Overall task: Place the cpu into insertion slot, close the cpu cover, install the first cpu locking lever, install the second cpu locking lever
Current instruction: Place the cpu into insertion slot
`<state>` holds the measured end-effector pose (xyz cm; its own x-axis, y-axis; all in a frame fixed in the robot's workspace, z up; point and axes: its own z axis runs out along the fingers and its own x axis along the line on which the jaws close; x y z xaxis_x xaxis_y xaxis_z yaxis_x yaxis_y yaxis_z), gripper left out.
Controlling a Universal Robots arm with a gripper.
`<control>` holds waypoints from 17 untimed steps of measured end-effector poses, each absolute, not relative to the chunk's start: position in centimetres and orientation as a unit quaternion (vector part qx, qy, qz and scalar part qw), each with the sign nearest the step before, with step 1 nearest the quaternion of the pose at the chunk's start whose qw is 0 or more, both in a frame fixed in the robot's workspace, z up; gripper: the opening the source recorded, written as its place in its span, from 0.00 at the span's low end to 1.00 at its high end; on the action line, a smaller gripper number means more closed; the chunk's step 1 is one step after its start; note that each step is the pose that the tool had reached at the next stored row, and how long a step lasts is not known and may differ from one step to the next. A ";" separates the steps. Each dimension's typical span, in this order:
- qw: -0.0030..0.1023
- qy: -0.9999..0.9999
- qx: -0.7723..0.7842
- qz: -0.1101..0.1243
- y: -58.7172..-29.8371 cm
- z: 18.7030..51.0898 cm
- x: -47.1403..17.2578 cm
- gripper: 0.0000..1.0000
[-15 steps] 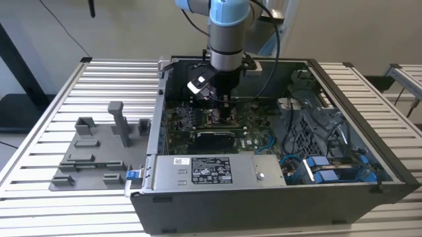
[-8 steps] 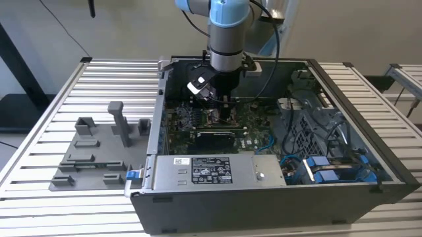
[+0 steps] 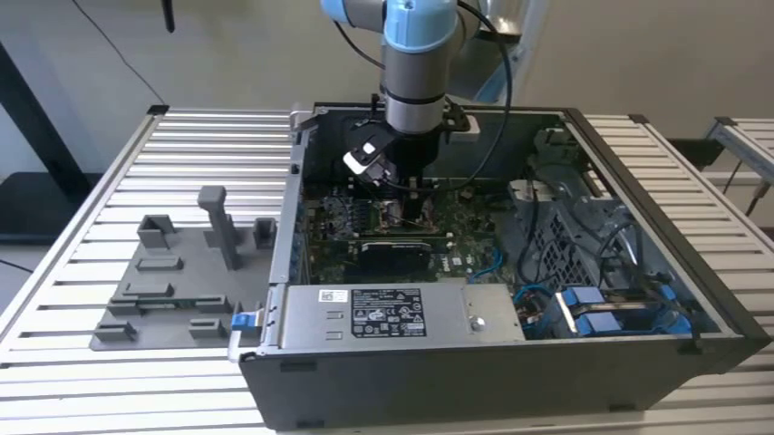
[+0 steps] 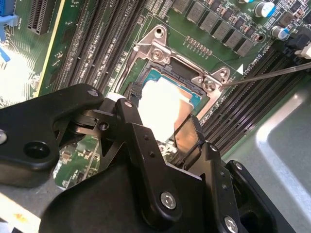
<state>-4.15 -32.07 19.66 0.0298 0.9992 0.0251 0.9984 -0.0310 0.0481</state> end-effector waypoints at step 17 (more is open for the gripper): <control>0.009 0.692 0.721 0.026 -32.2 19.6 -4.1 0.54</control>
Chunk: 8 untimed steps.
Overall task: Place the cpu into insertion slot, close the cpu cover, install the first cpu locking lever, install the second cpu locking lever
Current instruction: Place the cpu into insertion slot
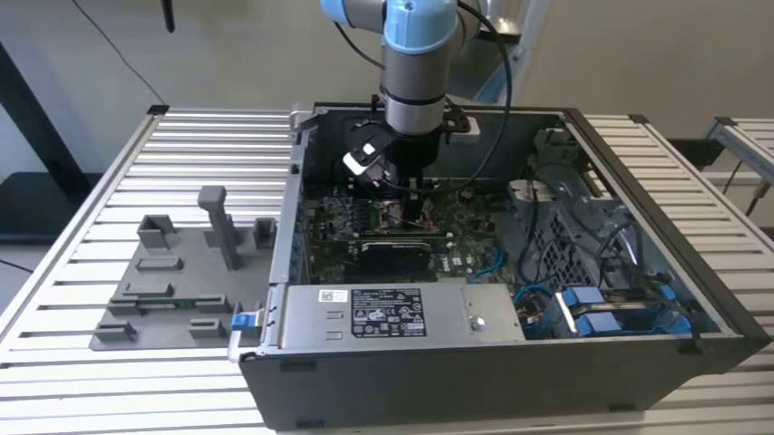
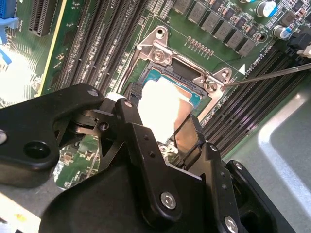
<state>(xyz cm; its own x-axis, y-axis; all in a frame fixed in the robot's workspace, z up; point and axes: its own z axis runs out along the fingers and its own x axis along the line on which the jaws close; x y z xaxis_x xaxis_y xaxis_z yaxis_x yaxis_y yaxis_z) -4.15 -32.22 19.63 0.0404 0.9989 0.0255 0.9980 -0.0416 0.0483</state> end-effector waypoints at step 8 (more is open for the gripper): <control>0.009 0.688 0.725 0.026 -32.2 19.6 -4.2 0.54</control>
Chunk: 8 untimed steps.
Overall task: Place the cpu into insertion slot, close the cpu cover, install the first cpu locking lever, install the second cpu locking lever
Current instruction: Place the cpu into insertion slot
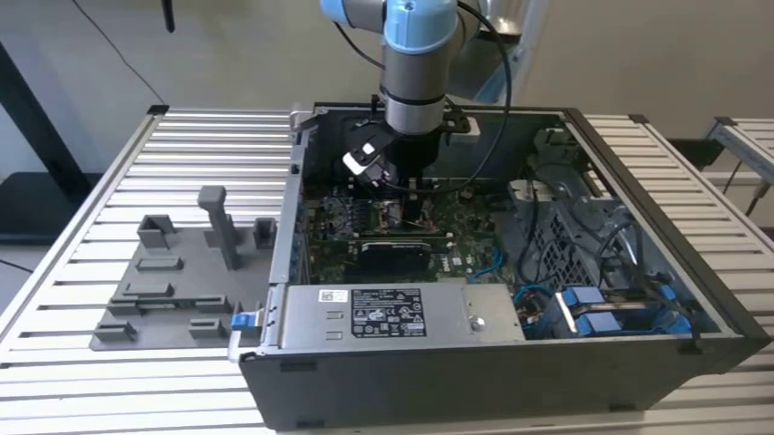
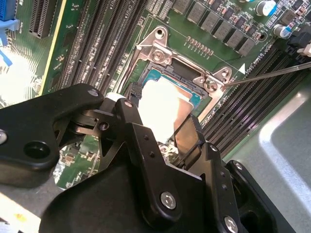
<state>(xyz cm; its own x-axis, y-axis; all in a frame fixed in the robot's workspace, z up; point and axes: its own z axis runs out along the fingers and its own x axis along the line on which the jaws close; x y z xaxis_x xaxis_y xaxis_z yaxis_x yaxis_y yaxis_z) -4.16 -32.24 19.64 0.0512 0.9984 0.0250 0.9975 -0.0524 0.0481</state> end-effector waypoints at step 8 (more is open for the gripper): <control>0.009 0.688 0.725 0.026 -32.2 19.6 -4.2 0.54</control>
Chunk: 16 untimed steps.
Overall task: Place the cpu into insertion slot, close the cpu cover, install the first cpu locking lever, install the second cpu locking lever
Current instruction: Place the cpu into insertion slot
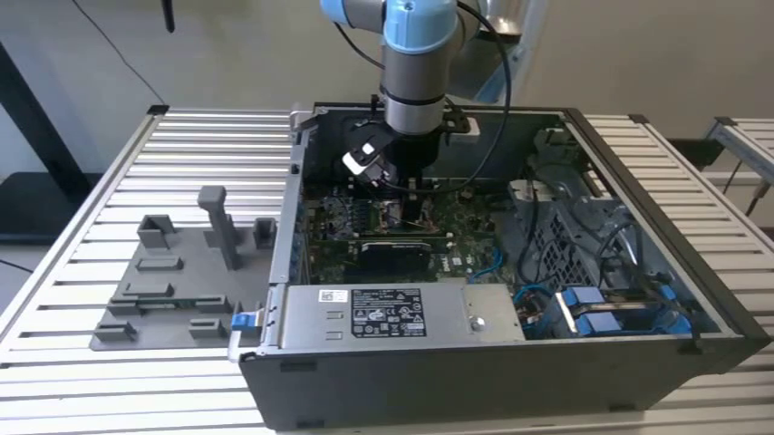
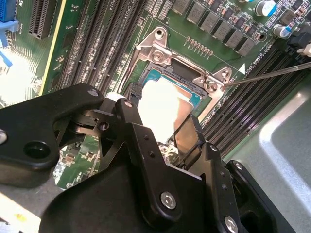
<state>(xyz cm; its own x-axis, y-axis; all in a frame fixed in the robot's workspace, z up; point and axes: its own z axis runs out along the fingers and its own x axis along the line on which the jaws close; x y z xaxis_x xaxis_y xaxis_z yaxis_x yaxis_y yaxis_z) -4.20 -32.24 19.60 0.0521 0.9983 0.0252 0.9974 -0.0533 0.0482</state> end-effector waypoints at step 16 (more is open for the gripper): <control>0.009 0.692 0.721 0.026 -32.2 19.6 -4.2 0.54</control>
